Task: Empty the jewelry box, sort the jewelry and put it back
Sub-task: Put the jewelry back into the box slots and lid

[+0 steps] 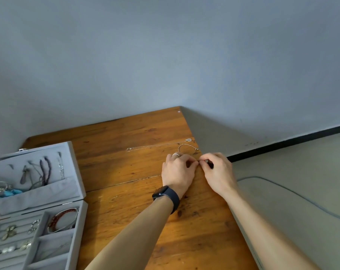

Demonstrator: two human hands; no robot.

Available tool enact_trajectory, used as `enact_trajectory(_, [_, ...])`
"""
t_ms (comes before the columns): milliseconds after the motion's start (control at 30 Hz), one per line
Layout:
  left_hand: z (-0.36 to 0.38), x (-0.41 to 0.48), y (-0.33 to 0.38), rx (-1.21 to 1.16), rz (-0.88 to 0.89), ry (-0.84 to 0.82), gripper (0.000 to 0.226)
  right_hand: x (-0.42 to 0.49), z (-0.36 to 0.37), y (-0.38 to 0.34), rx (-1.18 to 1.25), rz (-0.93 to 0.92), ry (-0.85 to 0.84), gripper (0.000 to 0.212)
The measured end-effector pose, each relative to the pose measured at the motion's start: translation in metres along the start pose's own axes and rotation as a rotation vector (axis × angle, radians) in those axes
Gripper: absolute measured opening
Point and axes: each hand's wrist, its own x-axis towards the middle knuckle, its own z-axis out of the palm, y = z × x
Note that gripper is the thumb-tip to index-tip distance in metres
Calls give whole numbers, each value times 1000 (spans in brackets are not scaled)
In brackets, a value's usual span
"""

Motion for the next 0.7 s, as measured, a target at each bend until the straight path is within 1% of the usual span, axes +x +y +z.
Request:
enact_trajectory(67, [4, 0, -2, -53, -29, 21, 19, 2, 3, -1, 39, 16, 22, 11])
enact_trajectory(233, [3, 0, -5, -100, -42, 24, 18, -4, 8, -1, 79, 44, 104, 13])
enact_trajectory(500, [2, -2, -5, -132, -49, 35, 16, -7, 6, -3, 52, 11, 136, 15])
enact_trajectory(700, [3, 1, -5, -112, -64, 17, 18, -9, 6, -3, 43, -21, 149, 16])
